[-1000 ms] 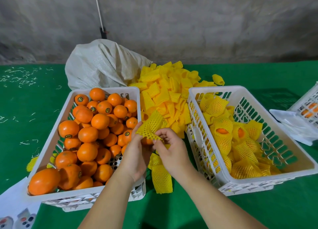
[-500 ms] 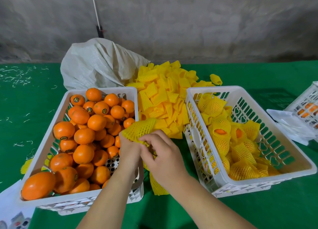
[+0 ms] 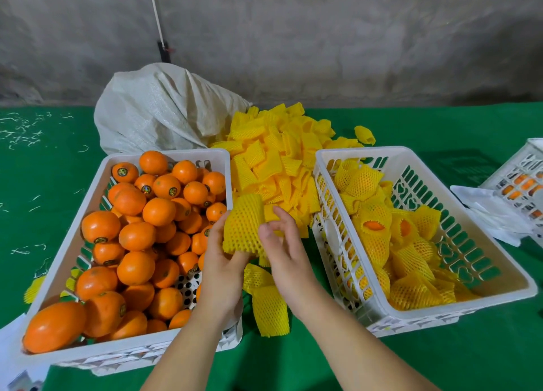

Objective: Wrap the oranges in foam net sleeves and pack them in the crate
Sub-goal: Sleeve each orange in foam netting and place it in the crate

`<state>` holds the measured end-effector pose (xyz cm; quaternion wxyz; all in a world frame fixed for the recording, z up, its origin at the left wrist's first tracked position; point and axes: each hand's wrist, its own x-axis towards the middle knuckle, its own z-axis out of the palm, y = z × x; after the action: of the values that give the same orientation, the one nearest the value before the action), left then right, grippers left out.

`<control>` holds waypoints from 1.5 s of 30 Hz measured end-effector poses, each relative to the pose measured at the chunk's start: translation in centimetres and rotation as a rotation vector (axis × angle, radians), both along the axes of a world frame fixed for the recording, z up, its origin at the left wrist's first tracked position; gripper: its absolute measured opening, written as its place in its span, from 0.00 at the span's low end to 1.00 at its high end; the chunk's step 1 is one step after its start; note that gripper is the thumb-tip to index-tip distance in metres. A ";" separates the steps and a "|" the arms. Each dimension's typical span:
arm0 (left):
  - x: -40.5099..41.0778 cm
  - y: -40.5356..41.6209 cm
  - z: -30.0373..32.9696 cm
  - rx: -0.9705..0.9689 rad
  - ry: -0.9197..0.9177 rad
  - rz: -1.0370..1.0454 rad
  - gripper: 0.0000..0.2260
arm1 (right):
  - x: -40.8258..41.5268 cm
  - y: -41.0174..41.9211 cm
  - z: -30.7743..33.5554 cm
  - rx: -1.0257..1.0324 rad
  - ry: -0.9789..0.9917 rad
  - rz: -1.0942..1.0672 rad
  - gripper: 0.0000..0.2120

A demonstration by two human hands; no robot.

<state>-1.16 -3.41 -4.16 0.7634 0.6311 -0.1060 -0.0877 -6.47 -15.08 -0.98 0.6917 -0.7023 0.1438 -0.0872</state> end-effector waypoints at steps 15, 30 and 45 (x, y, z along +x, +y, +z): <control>8.2 3.9 -1.6 0.578 -0.002 0.036 0.28 | 5.4 -14.1 0.0 0.668 0.106 -0.441 0.33; 13.4 2.1 -5.5 1.432 -0.140 -0.400 0.30 | 6.9 -15.3 -7.1 -1.712 0.280 -0.074 0.50; 13.1 4.8 -6.7 1.353 0.157 -0.103 0.35 | 1.7 -5.6 -16.3 -0.885 0.535 0.475 0.12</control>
<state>11.94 1.34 -10.88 0.2010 0.9554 -0.0022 -0.2164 -4.82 -20.66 -17.23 0.2716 -0.9360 0.1018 0.1994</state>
